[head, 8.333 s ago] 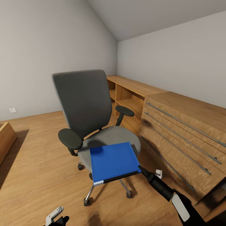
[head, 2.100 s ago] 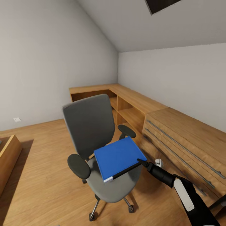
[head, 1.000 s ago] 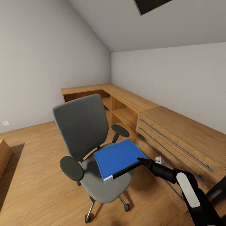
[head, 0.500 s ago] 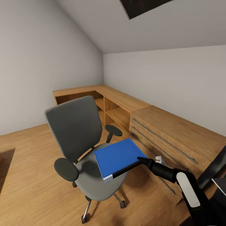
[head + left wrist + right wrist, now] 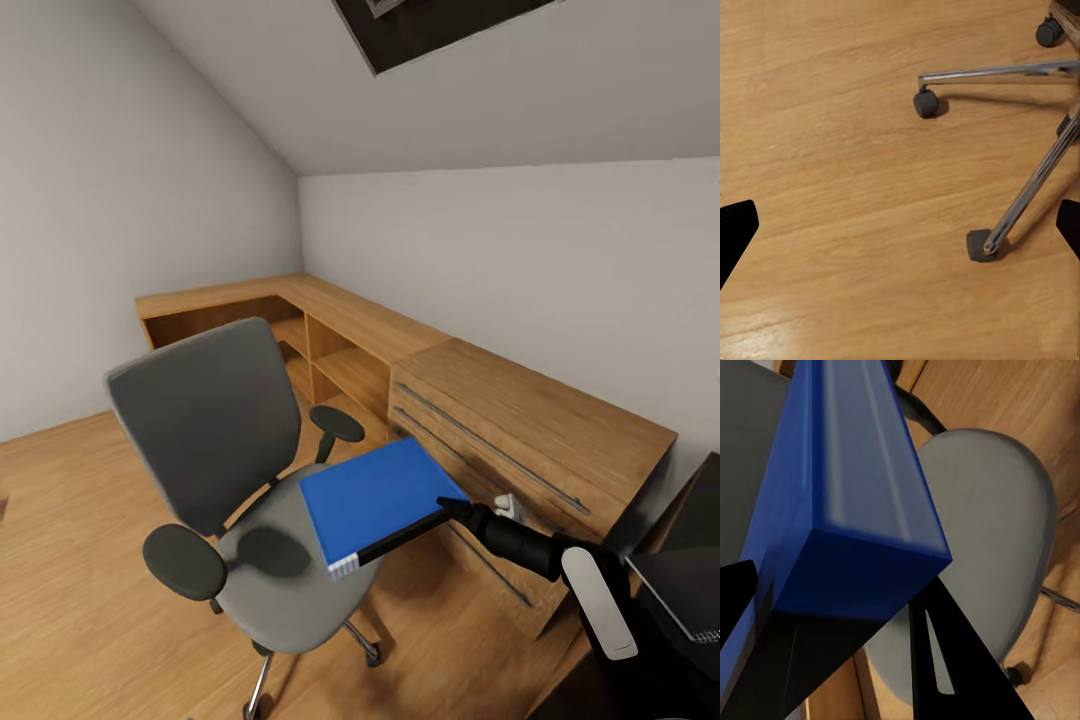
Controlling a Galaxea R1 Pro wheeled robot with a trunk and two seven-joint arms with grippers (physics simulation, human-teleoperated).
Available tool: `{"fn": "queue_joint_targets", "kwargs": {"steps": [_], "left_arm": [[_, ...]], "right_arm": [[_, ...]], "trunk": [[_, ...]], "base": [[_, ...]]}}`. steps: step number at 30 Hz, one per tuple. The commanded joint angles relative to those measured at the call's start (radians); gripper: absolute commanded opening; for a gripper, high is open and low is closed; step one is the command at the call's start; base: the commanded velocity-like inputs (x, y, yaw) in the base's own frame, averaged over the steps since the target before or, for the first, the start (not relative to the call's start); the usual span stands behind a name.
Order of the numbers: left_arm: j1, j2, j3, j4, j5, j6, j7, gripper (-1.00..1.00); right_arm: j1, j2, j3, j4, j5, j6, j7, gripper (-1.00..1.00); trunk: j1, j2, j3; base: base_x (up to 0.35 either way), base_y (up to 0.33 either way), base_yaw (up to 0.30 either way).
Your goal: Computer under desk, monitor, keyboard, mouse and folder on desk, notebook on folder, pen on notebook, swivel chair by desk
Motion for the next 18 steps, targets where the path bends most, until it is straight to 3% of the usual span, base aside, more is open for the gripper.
{"fn": "queue_joint_targets", "kwargs": {"steps": [1,8,14,16,18], "left_arm": [[0.000,0.001,0.003,0.001,-0.011,-0.003,0.008,1.00],[0.010,0.000,0.003,0.002,-0.011,-0.004,0.011,1.00],[0.067,-0.001,0.002,0.002,-0.014,-0.013,0.008,1.00],[0.104,-0.021,0.001,0.002,-0.032,-0.045,0.004,1.00],[0.140,-0.043,-0.001,0.002,-0.109,-0.103,0.004,1.00]], "right_arm": [[-0.001,0.000,-0.002,-0.001,0.006,0.005,0.005,-1.00],[-0.001,0.000,-0.002,-0.002,0.006,0.006,0.005,-1.00],[-0.001,0.000,-0.002,-0.002,0.009,0.005,0.004,-1.00],[-0.001,0.000,-0.002,-0.003,0.010,0.005,0.003,-1.00],[-0.001,0.000,-0.002,-0.003,0.011,0.005,0.003,-1.00]], "trunk": [[-0.004,0.007,0.002],[-0.031,0.056,0.024],[-0.054,0.098,0.043],[-0.062,0.112,0.049],[-0.069,0.126,0.056]], "base": [[0.000,0.000,-0.014],[0.000,0.000,-0.004],[0.000,0.000,0.000],[0.000,0.000,0.000],[0.000,0.000,0.000]]}}
